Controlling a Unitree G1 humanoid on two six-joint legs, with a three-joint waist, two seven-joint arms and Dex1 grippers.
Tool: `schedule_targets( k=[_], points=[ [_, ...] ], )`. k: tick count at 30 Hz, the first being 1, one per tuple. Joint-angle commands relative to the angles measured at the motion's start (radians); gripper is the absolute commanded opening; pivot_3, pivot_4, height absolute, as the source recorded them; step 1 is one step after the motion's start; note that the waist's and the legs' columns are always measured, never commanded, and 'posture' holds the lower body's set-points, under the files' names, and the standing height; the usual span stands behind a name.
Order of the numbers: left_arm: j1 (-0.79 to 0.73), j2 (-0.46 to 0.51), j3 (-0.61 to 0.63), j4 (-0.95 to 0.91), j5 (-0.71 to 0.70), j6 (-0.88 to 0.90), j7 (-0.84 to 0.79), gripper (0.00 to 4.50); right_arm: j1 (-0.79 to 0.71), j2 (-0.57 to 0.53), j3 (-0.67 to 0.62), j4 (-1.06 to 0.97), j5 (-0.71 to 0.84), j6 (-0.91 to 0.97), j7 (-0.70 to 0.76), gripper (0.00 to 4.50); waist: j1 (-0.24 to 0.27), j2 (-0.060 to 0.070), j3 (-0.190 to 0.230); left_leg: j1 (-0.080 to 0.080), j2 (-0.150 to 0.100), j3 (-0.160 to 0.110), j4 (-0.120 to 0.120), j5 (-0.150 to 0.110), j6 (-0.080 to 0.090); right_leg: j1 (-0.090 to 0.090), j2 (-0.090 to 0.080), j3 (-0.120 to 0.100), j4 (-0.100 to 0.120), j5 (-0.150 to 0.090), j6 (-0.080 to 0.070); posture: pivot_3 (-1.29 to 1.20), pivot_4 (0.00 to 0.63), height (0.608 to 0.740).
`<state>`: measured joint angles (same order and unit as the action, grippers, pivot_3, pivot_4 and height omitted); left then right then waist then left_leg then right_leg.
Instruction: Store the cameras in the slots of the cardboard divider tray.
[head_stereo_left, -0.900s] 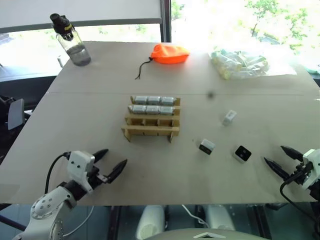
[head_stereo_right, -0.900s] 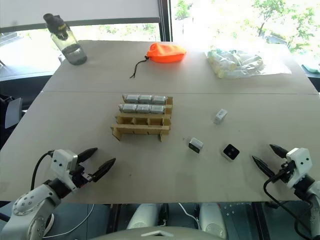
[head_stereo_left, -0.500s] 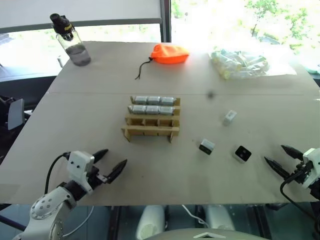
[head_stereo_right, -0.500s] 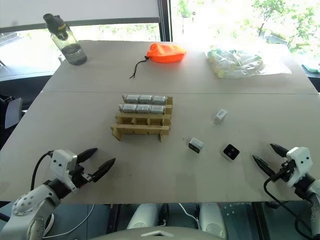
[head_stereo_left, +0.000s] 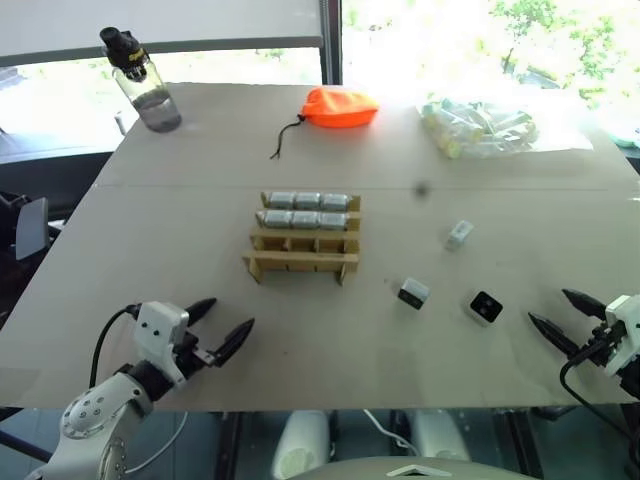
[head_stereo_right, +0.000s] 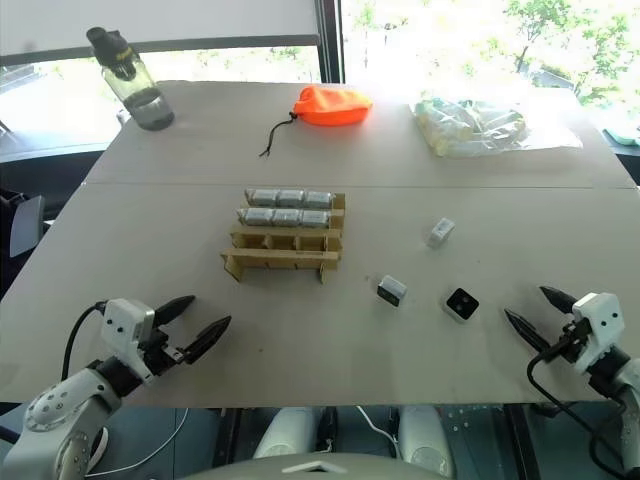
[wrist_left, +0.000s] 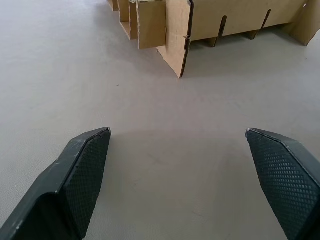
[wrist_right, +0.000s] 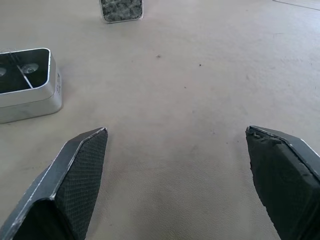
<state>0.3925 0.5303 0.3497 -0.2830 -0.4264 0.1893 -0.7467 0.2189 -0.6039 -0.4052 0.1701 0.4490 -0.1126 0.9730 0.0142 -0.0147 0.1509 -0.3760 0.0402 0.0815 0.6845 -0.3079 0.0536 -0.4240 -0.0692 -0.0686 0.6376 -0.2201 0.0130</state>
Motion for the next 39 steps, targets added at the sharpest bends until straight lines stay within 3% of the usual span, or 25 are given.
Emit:
schedule_targets(
  k=[1, 8, 14, 20, 39],
  points=[
    [-0.002, 0.009, 0.013, -0.025, -0.019, -0.033, -0.029, 4.5, 0.037, -0.029, 0.006, -0.074, 0.019, 0.026, 0.042, 4.39, 0.001, 0.0, 0.0, 0.0, 0.0, 0.0, 0.0, 0.0, 0.0, 0.0, 0.0, 0.0, 0.0, 0.0, 0.0, 0.0, 0.15, 0.74],
    [0.002, 0.035, 0.037, -0.033, -0.113, -0.029, -0.135, 4.5, 0.073, -0.045, 0.063, -0.144, -0.007, 0.049, 0.083, 4.39, 0.0, 0.0, 0.0, 0.0, 0.0, 0.0, 0.0, 0.0, 0.0, 0.0, 0.0, 0.0, 0.0, 0.0, 0.0, 0.0, 0.15, 0.74],
    [0.025, 0.159, -0.036, -0.101, -0.049, -0.086, -0.285, 4.5, 0.051, -0.019, 0.092, -0.157, -0.005, 0.057, 0.066, 4.39, 0.0, 0.0, 0.0, 0.0, 0.0, 0.0, 0.001, 0.0, 0.0, 0.0, 0.0, 0.0, 0.001, 0.0, 0.0, 0.0, 0.15, 0.74],
    [-0.024, 0.219, -0.065, -0.205, -0.139, -0.009, -0.333, 4.5, 0.044, 0.017, 0.128, -0.186, -0.015, 0.052, 0.037, 4.39, 0.001, 0.0, 0.0, 0.0, 0.0, 0.0, 0.001, 0.0, 0.0, 0.0, 0.0, 0.0, 0.0, 0.0, 0.0, 0.0, 0.15, 0.74],
    [-0.056, 0.302, -0.042, -0.224, -0.272, 0.06, -0.486, 4.5, 0.043, 0.054, 0.185, -0.237, -0.014, 0.041, 0.009, 4.39, 0.0, 0.002, 0.0, 0.001, 0.0, 0.001, 0.001, 0.0, -0.001, 0.0, 0.002, 0.0, 0.001, -0.001, 0.001, 0.0, 0.15, 0.74]
  ],
)
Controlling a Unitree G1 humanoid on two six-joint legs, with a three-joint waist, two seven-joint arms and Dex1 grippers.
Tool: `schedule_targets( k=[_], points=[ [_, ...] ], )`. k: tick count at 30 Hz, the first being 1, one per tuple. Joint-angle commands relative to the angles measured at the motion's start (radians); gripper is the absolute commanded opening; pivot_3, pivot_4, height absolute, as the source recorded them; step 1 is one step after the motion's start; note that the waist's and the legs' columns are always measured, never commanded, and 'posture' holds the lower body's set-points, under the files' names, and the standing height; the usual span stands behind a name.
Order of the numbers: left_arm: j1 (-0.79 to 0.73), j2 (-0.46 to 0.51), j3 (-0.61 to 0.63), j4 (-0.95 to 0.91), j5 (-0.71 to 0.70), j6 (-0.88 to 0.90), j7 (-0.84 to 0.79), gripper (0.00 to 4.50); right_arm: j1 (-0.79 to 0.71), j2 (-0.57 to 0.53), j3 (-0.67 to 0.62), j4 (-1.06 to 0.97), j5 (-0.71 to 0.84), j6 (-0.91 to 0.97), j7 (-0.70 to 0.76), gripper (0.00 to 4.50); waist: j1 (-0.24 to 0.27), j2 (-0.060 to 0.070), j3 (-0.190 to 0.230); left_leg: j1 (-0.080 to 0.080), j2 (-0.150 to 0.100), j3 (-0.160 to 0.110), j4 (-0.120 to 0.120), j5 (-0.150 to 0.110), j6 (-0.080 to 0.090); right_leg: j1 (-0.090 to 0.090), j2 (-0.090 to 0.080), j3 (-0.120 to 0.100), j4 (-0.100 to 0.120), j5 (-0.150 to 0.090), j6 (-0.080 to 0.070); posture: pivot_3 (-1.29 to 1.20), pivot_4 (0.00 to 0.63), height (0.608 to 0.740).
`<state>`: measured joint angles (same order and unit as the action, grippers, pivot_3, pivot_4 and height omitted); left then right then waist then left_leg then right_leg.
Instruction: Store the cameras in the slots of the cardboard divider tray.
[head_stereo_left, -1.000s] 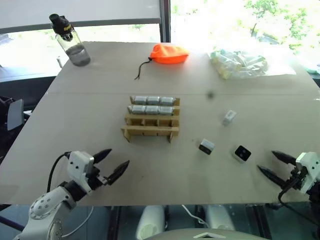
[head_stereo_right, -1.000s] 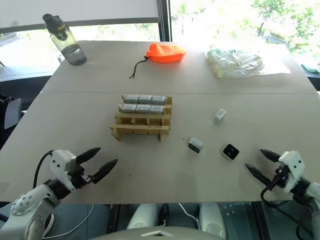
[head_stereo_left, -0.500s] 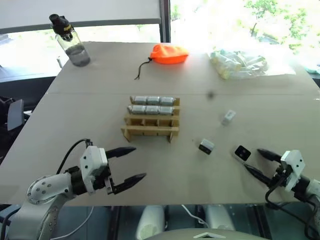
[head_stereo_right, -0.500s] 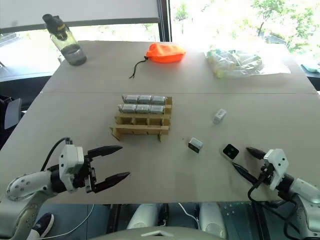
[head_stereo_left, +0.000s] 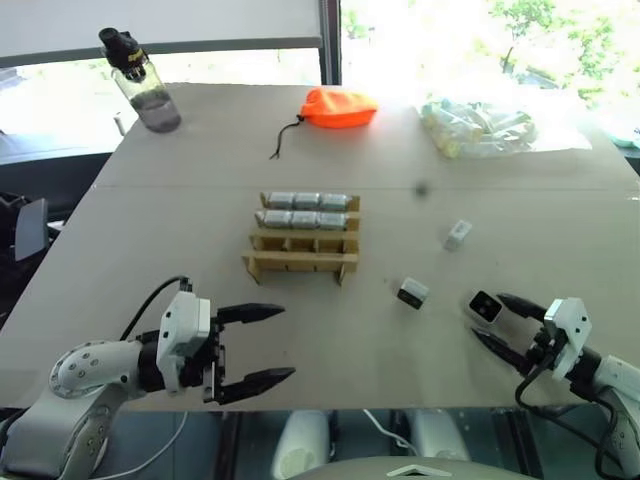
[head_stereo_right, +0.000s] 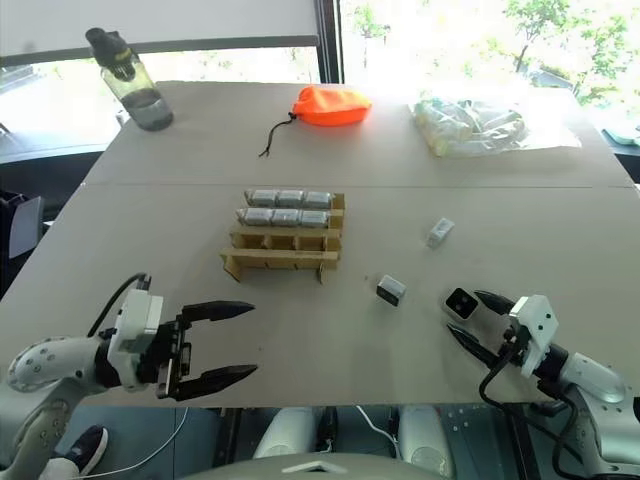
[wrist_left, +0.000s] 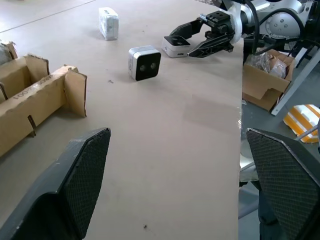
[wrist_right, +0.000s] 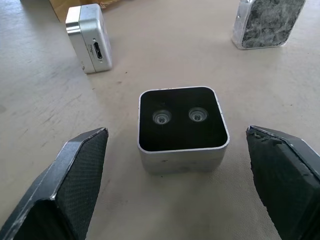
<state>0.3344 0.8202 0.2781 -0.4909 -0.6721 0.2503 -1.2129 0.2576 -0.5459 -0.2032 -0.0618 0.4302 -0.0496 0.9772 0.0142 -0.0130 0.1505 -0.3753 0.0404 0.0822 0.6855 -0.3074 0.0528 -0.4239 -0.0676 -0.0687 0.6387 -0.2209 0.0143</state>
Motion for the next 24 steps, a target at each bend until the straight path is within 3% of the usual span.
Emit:
schedule_targets(
  k=[1, 3, 4, 6, 9, 10, 18, 24],
  points=[
    [0.002, 0.012, 0.031, -0.016, -0.028, 0.0, -0.025, 4.5, 0.004, -0.004, -0.019, -0.003, 0.006, -0.024, 0.004, 4.39, 0.0, 0.0, 0.0, 0.0, 0.0, 0.0, 0.0, 0.0, 0.0, 0.0, 0.0, 0.0, 0.0, 0.0, 0.0, 0.0, 0.15, 0.74],
    [0.002, 0.014, 0.031, -0.014, -0.026, -0.001, -0.035, 4.5, 0.002, -0.003, -0.023, 0.0, 0.01, -0.027, 0.005, 4.39, 0.0, 0.0, 0.0, 0.0, 0.0, 0.0, 0.0, 0.002, -0.003, 0.0, 0.0, 0.0, 0.0, 0.0, 0.0, 0.0, 0.15, 0.74],
    [0.002, 0.015, 0.032, -0.012, -0.024, -0.004, -0.04, 4.5, 0.002, -0.003, -0.023, 0.001, 0.011, -0.028, 0.005, 4.15, 0.0, 0.0, 0.0, 0.0, 0.0, 0.0, 0.0, 0.001, -0.003, 0.0, 0.0, 0.0, 0.0, 0.0, 0.0, 0.0, 0.15, 0.74],
    [0.003, 0.019, 0.033, -0.006, -0.019, -0.008, -0.054, 4.5, 0.0, -0.004, -0.024, 0.006, 0.012, -0.033, 0.008, 3.49, 0.0, 0.0, 0.0, 0.0, 0.0, 0.0, 0.0, 0.001, -0.002, 0.0, 0.0, 0.0, 0.0, 0.0, 0.0, 0.0, 0.15, 0.74],
    [0.008, 0.028, 0.033, 0.004, -0.012, -0.01, -0.073, 4.5, -0.005, -0.002, -0.023, 0.014, 0.013, -0.042, 0.009, 2.01, 0.0, 0.0, 0.0, 0.0, 0.0, 0.0, 0.0, 0.001, -0.002, 0.0, 0.0, 0.0, 0.0, 0.0, 0.0, 0.0, 0.15, 0.74],
    [0.01, 0.03, 0.033, 0.007, -0.01, -0.011, -0.077, 4.5, -0.006, -0.002, -0.022, 0.015, 0.013, -0.044, 0.01, 1.73, 0.0, 0.0, 0.0, 0.0, 0.0, 0.0, 0.0, 0.001, -0.002, 0.0, 0.0, 0.0, 0.0, 0.0, 0.0, 0.0, 0.15, 0.74],
    [0.003, 0.024, 0.036, 0.016, -0.017, -0.007, -0.089, 4.5, -0.021, -0.001, -0.021, 0.035, -0.001, -0.07, 0.001, 1.72, 0.0, 0.0, 0.0, 0.0, 0.0, 0.0, 0.0, 0.001, -0.002, 0.0, 0.0, 0.0, 0.0, 0.0, 0.0, 0.0, 0.15, 0.74],
    [-0.023, 0.031, 0.045, 0.038, -0.023, 0.0, -0.098, 4.5, -0.114, -0.018, -0.029, -0.035, 0.007, -0.04, -0.042, 1.72, -0.001, 0.0, 0.0, 0.001, 0.0, 0.002, 0.0, 0.001, -0.003, 0.0, 0.001, 0.0, 0.001, 0.0, 0.0, 0.0, 0.15, 0.74]
  ],
)
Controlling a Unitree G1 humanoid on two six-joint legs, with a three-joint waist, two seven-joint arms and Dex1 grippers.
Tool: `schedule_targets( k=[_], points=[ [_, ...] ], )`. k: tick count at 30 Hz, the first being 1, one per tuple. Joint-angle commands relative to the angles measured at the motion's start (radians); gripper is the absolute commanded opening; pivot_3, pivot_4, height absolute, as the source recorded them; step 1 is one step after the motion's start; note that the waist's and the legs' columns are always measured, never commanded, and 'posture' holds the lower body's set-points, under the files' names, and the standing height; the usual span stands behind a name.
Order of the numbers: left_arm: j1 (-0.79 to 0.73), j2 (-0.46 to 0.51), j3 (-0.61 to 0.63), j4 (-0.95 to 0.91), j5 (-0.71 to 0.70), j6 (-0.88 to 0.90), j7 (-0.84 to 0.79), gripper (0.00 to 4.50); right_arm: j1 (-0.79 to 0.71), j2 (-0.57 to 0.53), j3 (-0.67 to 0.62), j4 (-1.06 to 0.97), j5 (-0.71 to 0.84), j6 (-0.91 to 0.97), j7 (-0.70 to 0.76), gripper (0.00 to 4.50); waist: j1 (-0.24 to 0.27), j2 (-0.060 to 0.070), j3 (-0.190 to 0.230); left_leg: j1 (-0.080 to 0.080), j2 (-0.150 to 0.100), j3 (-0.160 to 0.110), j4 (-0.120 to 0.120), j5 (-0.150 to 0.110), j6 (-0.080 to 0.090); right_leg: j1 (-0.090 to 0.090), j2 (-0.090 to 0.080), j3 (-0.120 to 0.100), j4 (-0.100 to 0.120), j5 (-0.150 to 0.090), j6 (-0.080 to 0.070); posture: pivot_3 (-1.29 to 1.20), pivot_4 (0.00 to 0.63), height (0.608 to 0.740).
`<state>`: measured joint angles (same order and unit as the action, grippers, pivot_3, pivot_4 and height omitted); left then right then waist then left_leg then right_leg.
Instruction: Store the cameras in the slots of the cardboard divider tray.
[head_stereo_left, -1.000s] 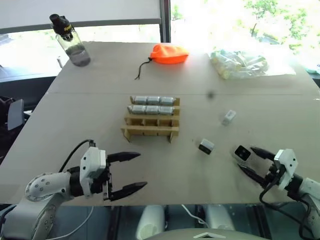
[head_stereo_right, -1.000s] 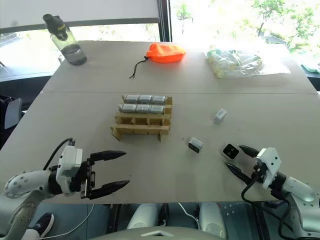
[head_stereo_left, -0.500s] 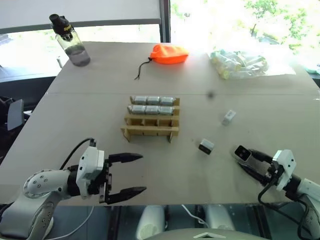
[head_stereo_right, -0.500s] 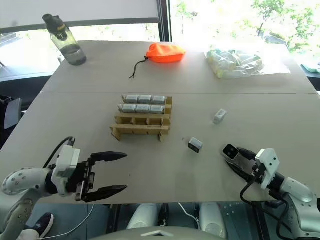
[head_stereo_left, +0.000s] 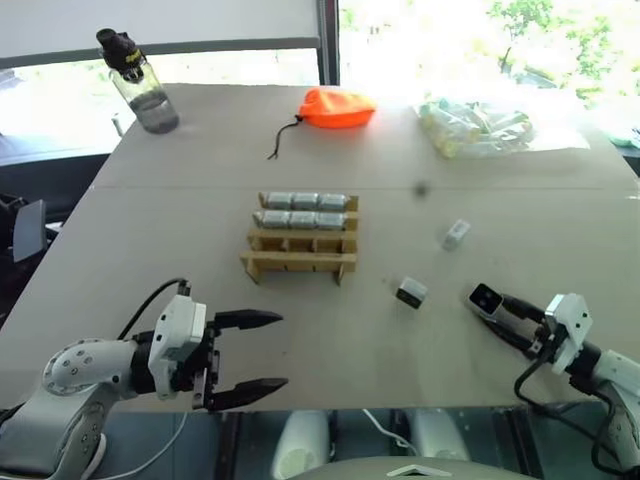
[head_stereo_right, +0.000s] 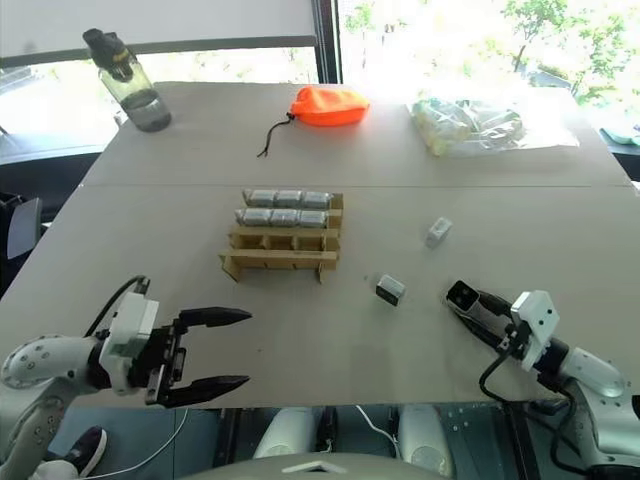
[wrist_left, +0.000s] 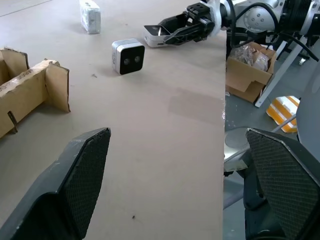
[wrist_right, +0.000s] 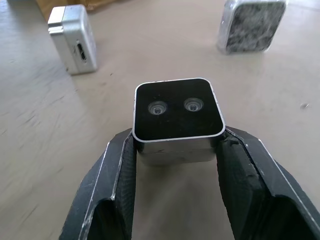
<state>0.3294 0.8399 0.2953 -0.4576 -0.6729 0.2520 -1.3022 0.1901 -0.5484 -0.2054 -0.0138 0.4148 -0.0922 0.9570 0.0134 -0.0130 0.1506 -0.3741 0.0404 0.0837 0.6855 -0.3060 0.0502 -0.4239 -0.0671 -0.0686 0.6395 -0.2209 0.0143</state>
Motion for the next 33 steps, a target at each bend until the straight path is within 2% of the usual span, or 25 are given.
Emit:
schedule_targets(
  k=[1, 5, 10, 13, 18, 22, 28, 33],
  points=[
    [-0.025, 0.012, 0.029, 0.008, -0.022, 0.0, -0.008, 4.5, -0.06, -0.016, -0.025, -0.1, 0.028, 0.011, -0.028, 1.72, 0.0, 0.001, 0.0, 0.0, 0.0, 0.0, 0.0, 0.0, 0.0, 0.0, 0.0, 0.0, 0.0, 0.0, 0.0, 0.0, 0.15, 0.74],
    [-0.103, 0.001, 0.004, 0.036, 0.0, 0.017, 0.036, 4.5, -0.193, -0.025, -0.009, -0.199, 0.041, 0.068, -0.08, 1.72, 0.0, 0.001, 0.001, 0.002, 0.0, 0.001, 0.0, 0.0, 0.0, 0.0, 0.001, 0.0, 0.002, 0.0, 0.0, 0.0, 0.15, 0.74],
    [-0.266, -0.027, -0.062, 0.075, -0.007, 0.109, 0.142, 4.5, -0.392, -0.057, 0.14, -0.262, -0.047, 0.091, -0.038, 1.72, 0.0, 0.0, 0.001, 0.004, 0.0, 0.002, 0.0, 0.0, 0.0, 0.001, 0.001, 0.001, 0.002, 0.003, 0.003, 0.0, 0.15, 0.74],
    [-0.401, -0.063, -0.118, 0.111, -0.013, 0.168, 0.199, 4.5, -0.532, -0.062, 0.299, -0.222, -0.233, 0.032, -0.021, 1.72, 0.001, 0.0, 0.001, 0.003, 0.0, 0.001, -0.001, 0.001, -0.002, 0.001, 0.002, 0.001, 0.002, 0.003, 0.002, 0.0, 0.15, 0.74],
    [-0.544, -0.074, -0.207, 0.131, 0.029, 0.342, 0.336, 4.5, -0.712, -0.004, 0.461, -0.096, -0.439, -0.142, -0.049, 1.72, -0.002, -0.001, 0.001, 0.001, -0.001, 0.002, 0.0, 0.002, -0.003, 0.0, 0.002, 0.001, 0.001, 0.003, 0.003, 0.0, 0.15, 0.74],
    [-0.604, -0.104, -0.166, 0.114, -0.09, 0.469, 0.386, 4.5, -0.788, 0.012, 0.516, -0.01, -0.538, -0.314, -0.07, 1.72, -0.003, -0.002, 0.002, -0.006, -0.001, 0.002, 0.001, 0.002, -0.003, -0.007, 0.002, 0.001, 0.001, 0.003, 0.003, 0.0, 0.15, 0.74],
    [-0.65, -0.083, -0.142, 0.129, -0.174, 0.589, 0.391, 4.5, -0.832, 0.011, 0.553, 0.041, -0.639, -0.54, -0.125, 1.72, -0.003, -0.002, 0.002, -0.007, -0.001, 0.001, 0.001, 0.002, -0.004, -0.007, 0.0, -0.001, 0.001, 0.003, 0.004, 0.0, 0.15, 0.74],
    [-0.654, -0.065, -0.136, 0.115, -0.232, 0.654, 0.378, 4.5, -0.825, 0.036, 0.572, 0.029, -0.691, -0.614, -0.175, 1.72, -0.012, -0.002, 0.002, -0.006, -0.001, 0.001, 0.002, 0.003, -0.006, -0.007, 0.0, -0.001, 0.003, 0.003, 0.004, 0.0, 0.15, 0.74]
  ],
)
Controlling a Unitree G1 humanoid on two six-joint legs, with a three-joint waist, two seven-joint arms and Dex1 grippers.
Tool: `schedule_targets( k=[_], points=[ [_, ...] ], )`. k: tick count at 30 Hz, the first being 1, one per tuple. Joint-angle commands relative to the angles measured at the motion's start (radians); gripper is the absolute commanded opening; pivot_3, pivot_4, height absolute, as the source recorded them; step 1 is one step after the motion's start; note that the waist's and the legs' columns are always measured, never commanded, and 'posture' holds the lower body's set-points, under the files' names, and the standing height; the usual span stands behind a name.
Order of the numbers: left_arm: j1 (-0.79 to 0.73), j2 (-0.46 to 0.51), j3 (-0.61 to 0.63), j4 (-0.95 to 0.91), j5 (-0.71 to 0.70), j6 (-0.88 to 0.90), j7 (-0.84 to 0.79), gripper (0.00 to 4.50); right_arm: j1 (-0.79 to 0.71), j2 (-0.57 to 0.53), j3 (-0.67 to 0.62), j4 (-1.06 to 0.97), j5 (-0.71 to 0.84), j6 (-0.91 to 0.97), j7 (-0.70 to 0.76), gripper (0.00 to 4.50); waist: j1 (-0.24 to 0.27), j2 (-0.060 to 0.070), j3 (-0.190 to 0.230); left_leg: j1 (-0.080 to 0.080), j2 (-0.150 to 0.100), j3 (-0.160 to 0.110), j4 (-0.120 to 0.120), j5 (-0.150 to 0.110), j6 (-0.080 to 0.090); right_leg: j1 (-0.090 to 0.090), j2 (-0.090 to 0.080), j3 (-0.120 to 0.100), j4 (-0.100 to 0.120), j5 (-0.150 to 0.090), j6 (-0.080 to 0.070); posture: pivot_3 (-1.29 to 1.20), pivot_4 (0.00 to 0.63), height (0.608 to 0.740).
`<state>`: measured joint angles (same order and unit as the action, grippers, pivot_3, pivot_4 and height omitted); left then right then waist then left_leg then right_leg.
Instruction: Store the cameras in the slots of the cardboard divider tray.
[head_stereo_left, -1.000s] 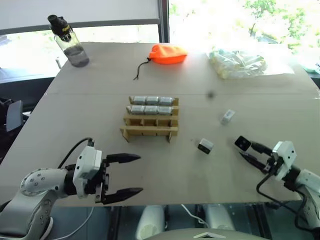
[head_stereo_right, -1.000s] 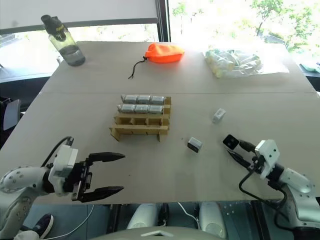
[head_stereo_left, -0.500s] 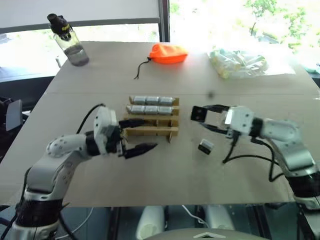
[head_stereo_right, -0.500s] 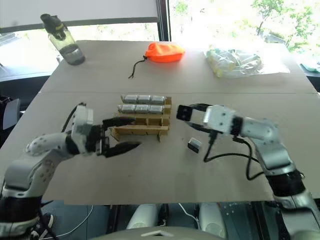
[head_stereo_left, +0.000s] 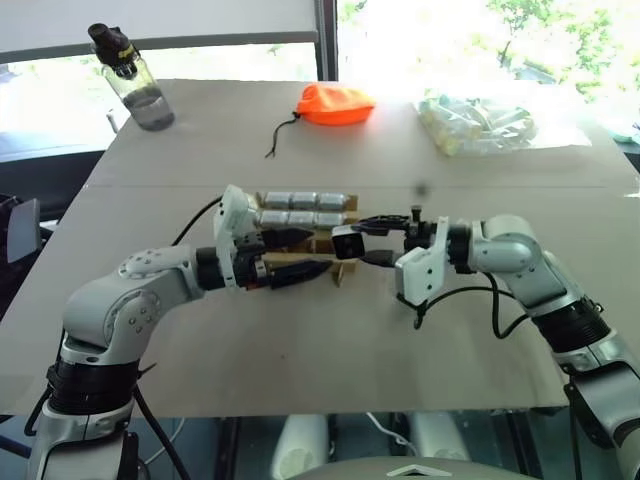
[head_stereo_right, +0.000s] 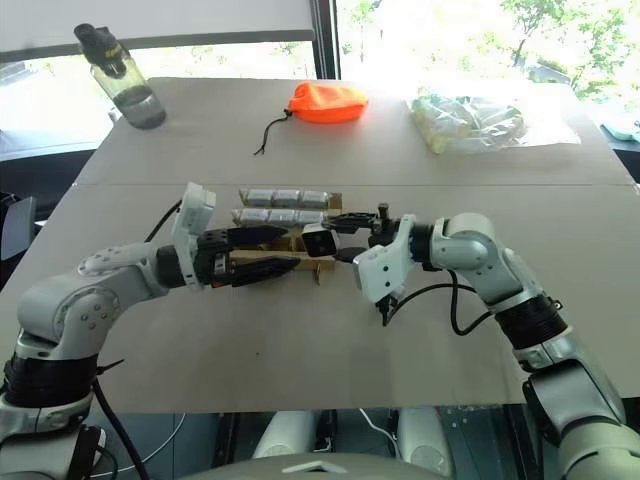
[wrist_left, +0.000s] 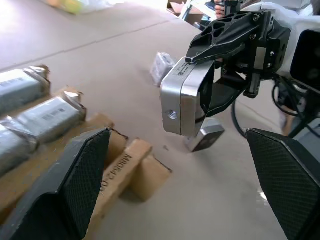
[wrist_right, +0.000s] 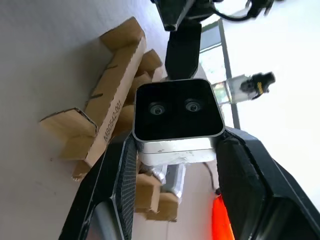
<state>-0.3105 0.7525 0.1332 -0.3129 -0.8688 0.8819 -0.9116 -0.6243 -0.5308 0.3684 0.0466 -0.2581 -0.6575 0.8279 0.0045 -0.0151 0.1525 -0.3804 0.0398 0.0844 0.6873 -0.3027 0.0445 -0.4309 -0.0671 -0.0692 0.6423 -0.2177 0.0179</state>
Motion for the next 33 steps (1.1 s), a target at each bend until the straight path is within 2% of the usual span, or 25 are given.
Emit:
schedule_targets(
  k=[1, 8, 15, 23, 33],
  points=[
    [-0.012, 0.026, 0.024, -0.031, -0.038, 0.03, -0.017, 4.5, -0.011, 0.023, -0.001, -0.036, -0.03, -0.058, -0.059, 1.72, -0.005, 0.0, 0.0, 0.0, 0.0, 0.0, 0.0, 0.001, -0.001, 0.0, 0.0, 0.0, 0.0, 0.0, 0.0, 0.0, 0.15, 0.74],
    [-0.015, 0.055, -0.007, -0.026, -0.022, 0.023, -0.079, 4.5, -0.015, 0.032, 0.008, -0.035, -0.036, -0.079, -0.084, 1.72, -0.015, 0.0, 0.0, 0.0, 0.0, -0.001, 0.0, 0.002, -0.002, 0.0, 0.0, 0.0, 0.001, 0.0, 0.0, 0.0, 0.15, 0.74],
    [-0.02, 0.096, -0.014, -0.001, 0.004, -0.002, -0.145, 4.5, -0.025, 0.015, 0.034, -0.014, -0.026, -0.121, -0.06, 1.72, -0.016, 0.0, 0.0, 0.0, 0.0, -0.001, 0.0, 0.001, -0.002, 0.0, 0.0, 0.0, 0.001, 0.0, 0.0, 0.0, 0.15, 0.74],
    [-0.031, 0.098, -0.024, -0.006, 0.012, -0.004, -0.167, 4.5, -0.019, 0.011, 0.087, -0.017, -0.01, -0.15, -0.025, 1.72, -0.016, 0.0, 0.0, 0.0, 0.0, -0.001, 0.0, 0.002, -0.002, 0.0, 0.0, 0.0, 0.001, 0.0, 0.0, 0.0, 0.15, 0.74],
    [-0.005, 0.142, -0.065, -0.011, 0.04, -0.021, -0.256, 4.5, -0.035, 0.014, 0.093, -0.011, -0.002, -0.157, -0.017, 1.72, -0.016, 0.0, 0.0, 0.0, 0.0, -0.001, 0.0, 0.001, -0.002, 0.0, 0.0, 0.0, 0.001, 0.0, 0.0, 0.0, 0.15, 0.74]
  ],
)
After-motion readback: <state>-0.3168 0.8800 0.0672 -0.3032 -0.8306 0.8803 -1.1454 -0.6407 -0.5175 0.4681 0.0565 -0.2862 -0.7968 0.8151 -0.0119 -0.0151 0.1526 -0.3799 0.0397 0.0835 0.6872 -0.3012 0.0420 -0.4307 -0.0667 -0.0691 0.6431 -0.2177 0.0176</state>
